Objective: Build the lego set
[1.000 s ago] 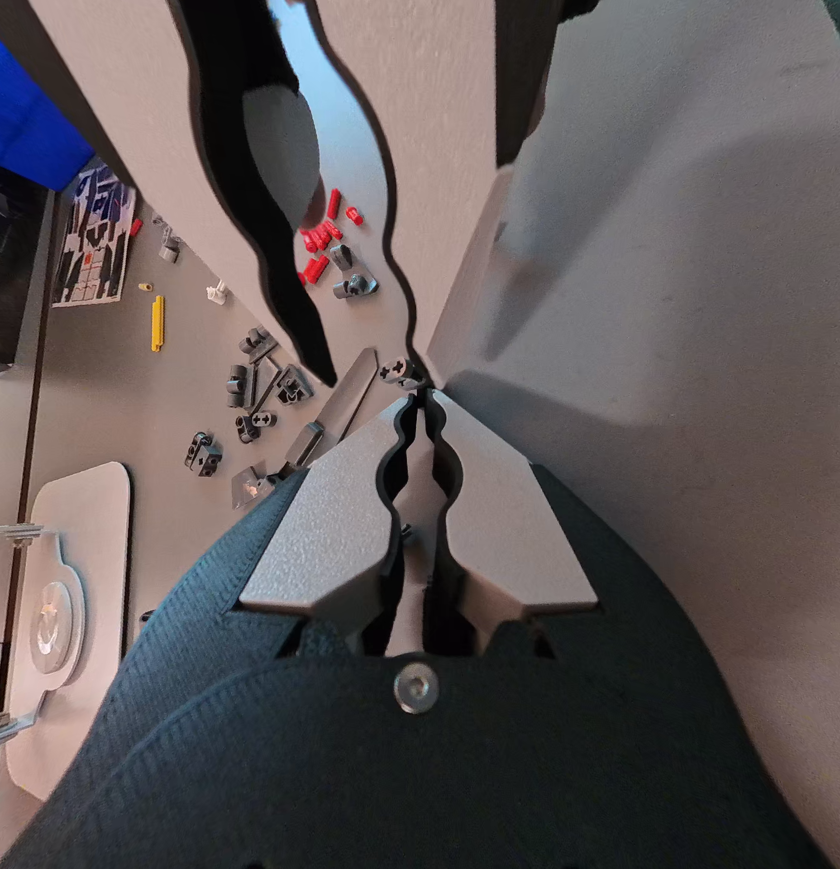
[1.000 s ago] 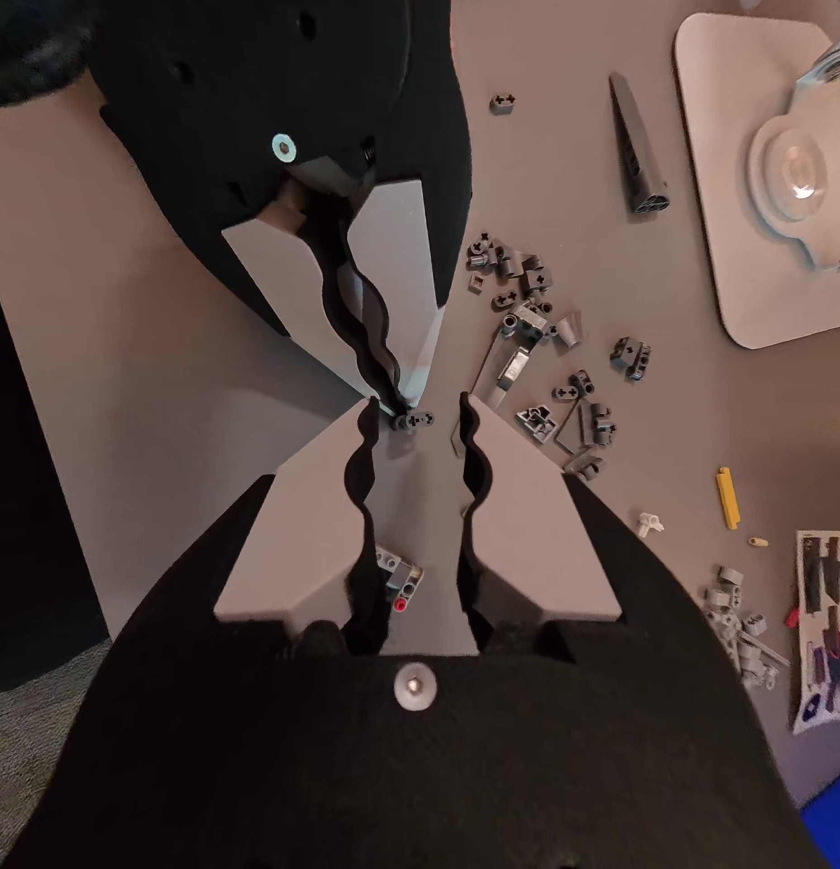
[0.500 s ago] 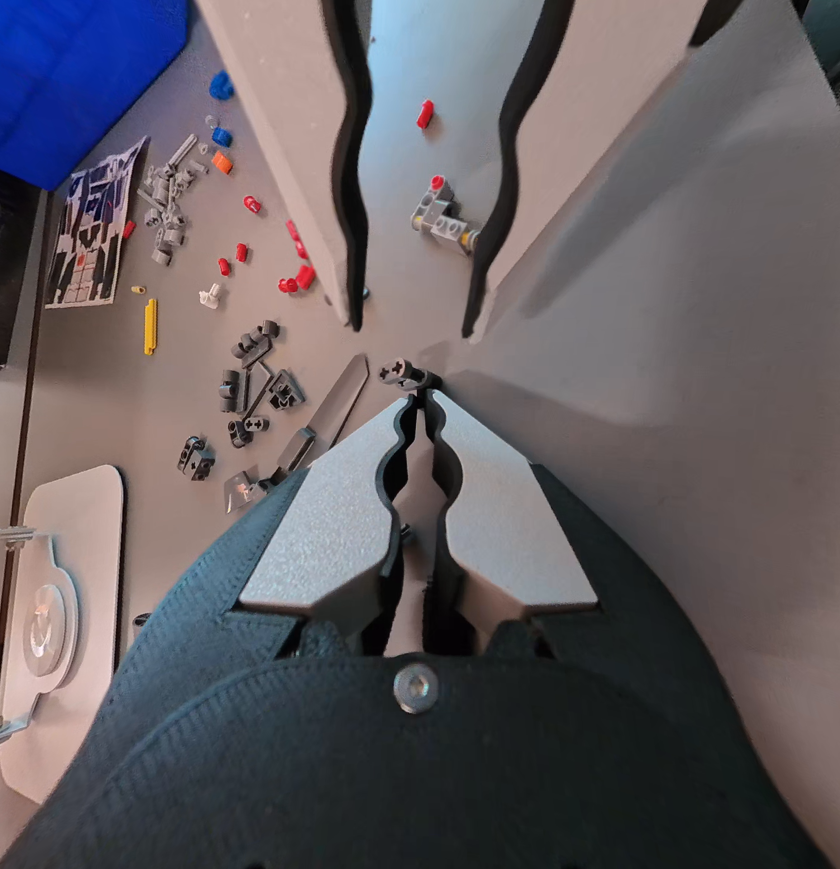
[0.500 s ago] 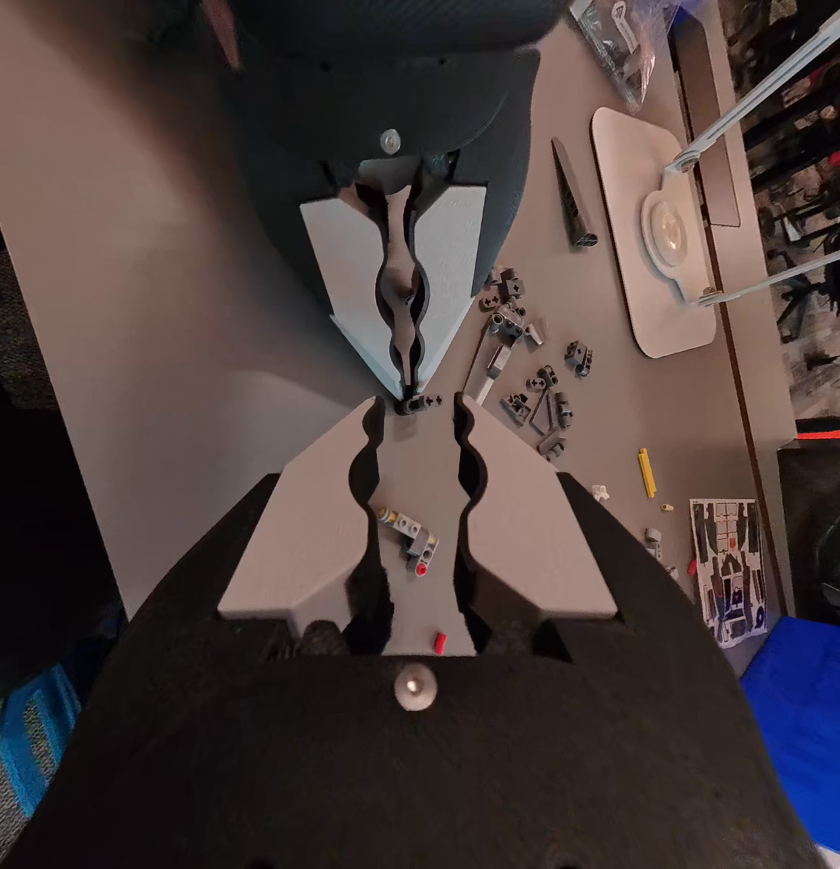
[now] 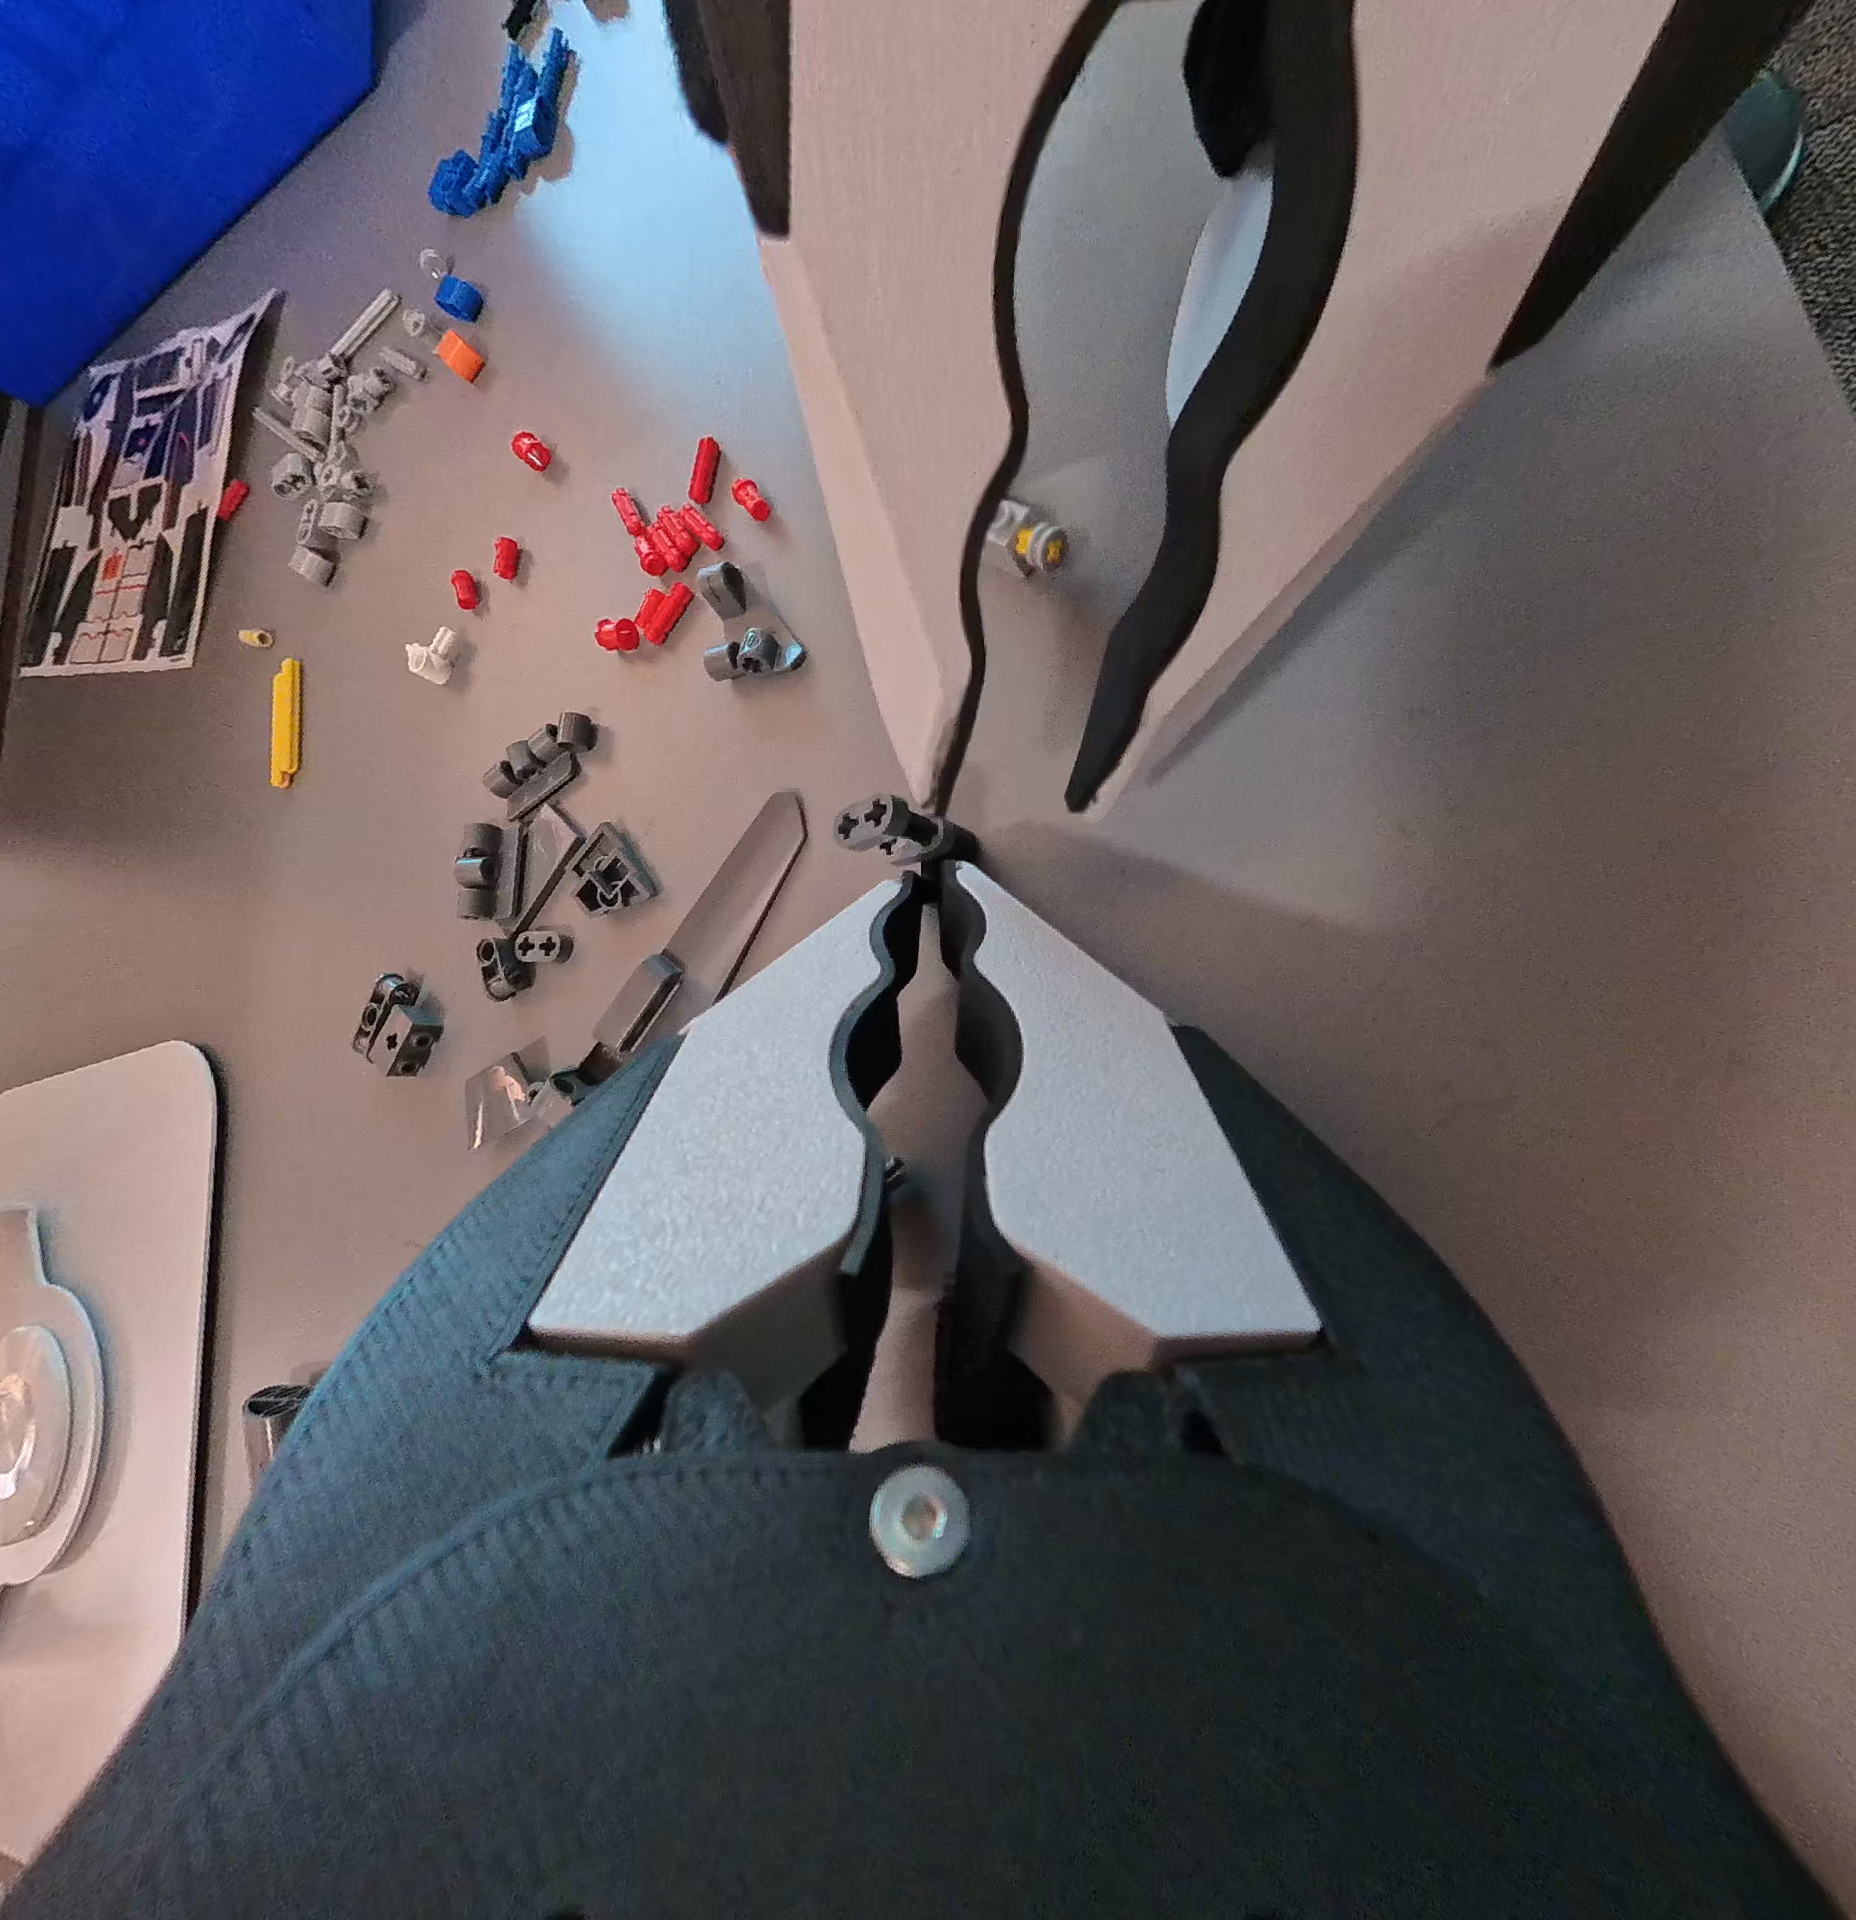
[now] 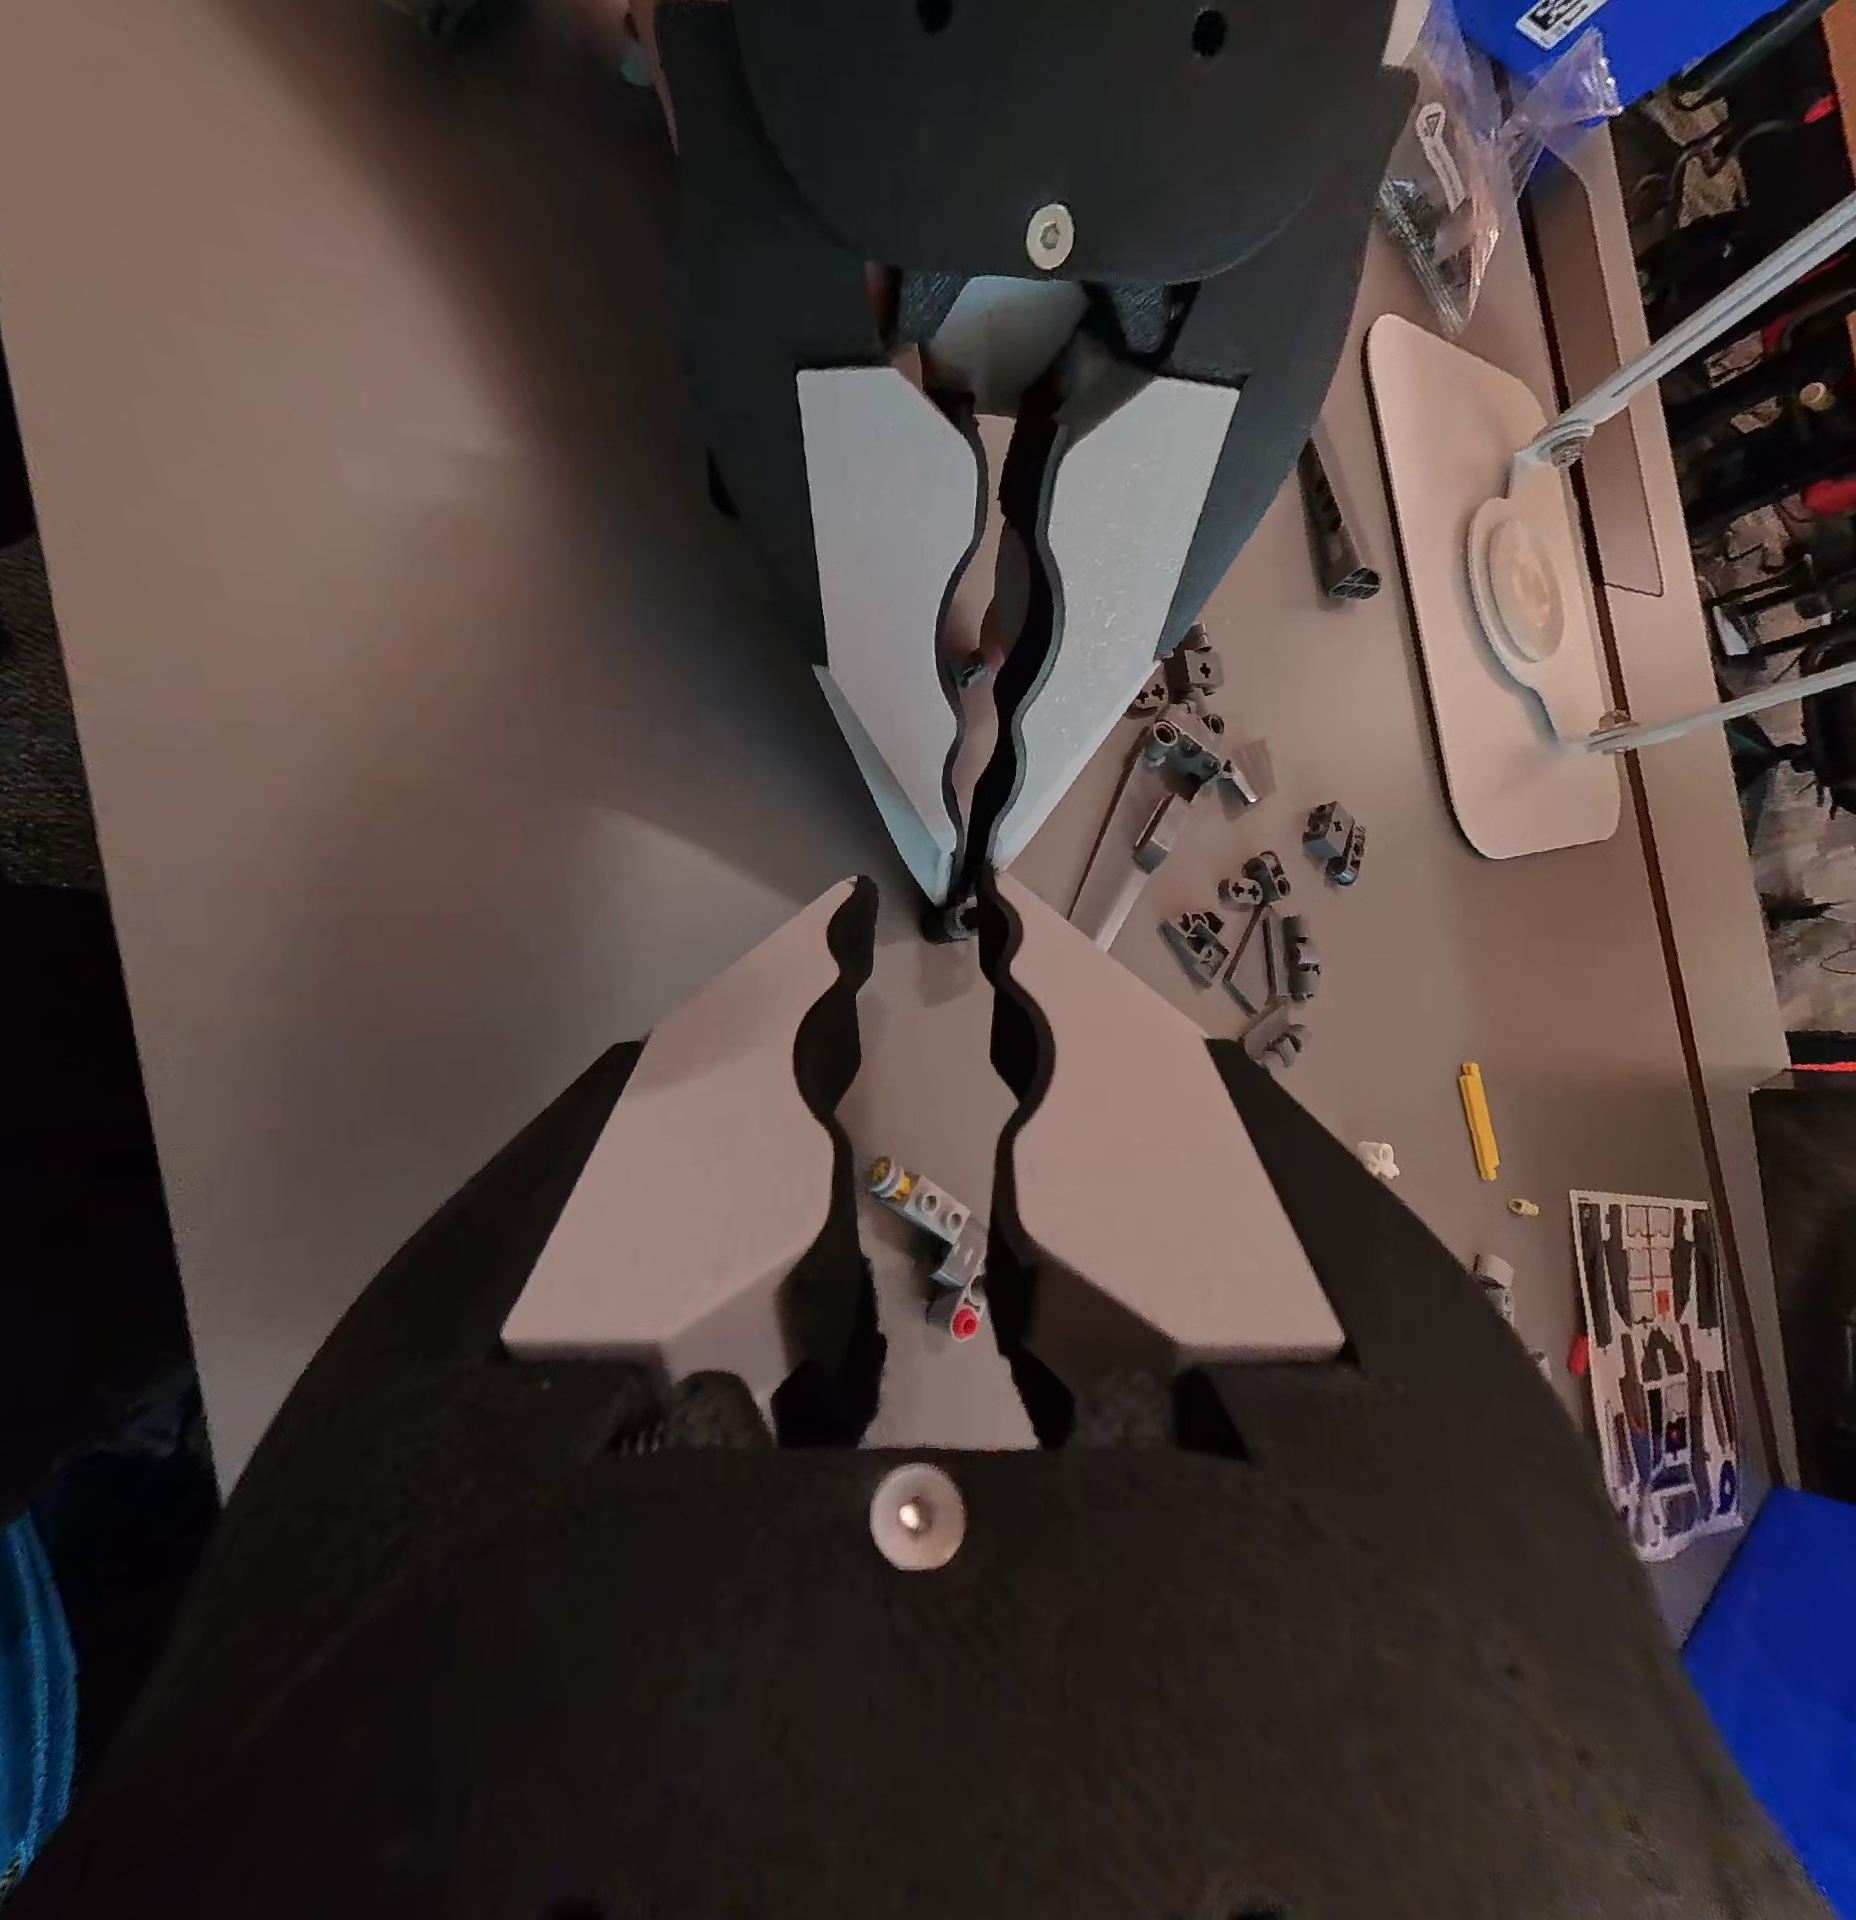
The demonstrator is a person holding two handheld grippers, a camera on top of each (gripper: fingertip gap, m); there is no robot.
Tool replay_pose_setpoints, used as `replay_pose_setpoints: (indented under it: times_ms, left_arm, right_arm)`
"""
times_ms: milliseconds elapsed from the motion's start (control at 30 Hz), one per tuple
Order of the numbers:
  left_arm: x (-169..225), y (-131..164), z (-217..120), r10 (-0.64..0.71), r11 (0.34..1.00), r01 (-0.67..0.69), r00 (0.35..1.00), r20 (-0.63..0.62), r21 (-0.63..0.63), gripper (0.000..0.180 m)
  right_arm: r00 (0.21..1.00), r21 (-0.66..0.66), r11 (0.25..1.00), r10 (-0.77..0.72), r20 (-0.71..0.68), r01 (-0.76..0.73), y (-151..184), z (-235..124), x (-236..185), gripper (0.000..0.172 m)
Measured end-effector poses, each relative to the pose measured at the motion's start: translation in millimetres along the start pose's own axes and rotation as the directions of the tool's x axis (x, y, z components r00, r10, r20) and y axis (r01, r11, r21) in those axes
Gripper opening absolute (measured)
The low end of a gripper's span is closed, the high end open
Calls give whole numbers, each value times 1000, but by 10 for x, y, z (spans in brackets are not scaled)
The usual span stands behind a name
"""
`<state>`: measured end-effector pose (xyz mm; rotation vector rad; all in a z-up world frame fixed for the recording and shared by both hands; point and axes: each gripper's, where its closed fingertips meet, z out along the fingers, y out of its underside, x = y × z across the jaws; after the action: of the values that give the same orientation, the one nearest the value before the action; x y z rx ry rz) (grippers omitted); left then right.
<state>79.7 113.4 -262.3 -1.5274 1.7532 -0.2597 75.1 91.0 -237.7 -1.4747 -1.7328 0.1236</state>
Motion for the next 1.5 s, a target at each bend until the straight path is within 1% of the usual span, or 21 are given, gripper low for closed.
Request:
replay_pose_setpoints:
  times_ms: [200,367,667,833,900,967,1067,1167,1233,1333,1500]
  left_arm:
    - [2,0,-1,1,1000,-1,1000,-2,1,1]
    - [2,-1,-1,2,1000,-2,1000,-1,1,1]
    - [0,-1,0,4,1000,-4,1000,0,1,1]
    - [-1,0,0,4,1000,-4,1000,0,1,1]
    - [-1,0,0,4,1000,-4,1000,0,1,1]
    - [-1,0,1,5,1000,-5,1000,0,1,1]
    - [-2,0,2,5,1000,-5,1000,0,1,1]
    - [-2,0,2,6,1000,-6,1000,0,1,1]
    - [-1,-1,2,7,1000,-7,1000,0,1,1]
    - [0,-4,6,10,1000,-10,1000,4,-1,2]
    - [1,-5,8,9,1000,-9,1000,5,-1,2]
  right_arm:
    - [999,2,1000,-16,-37,16,-9,0,97,15]
    - [998,-26,998,-51,-41,50,28,48,81,6]
    - [998,-35,999,-38,-48,37,67,47,116,7]
    - [997,-59,997,-58,-45,55,115,86,91,4]
    - [996,-41,997,-71,-58,69,84,76,87,1]
    - [996,-27,998,-54,-76,53,46,41,126,6]
    - [996,-42,998,-53,-67,50,77,57,145,8]
    - [995,-67,995,-73,-63,68,116,95,131,7]
    - [994,-64,995,-84,-67,79,106,85,135,2]
    - [991,-69,993,-105,-83,99,108,82,137,1]
    - [973,-99,978,-194,-128,182,111,81,132,0]
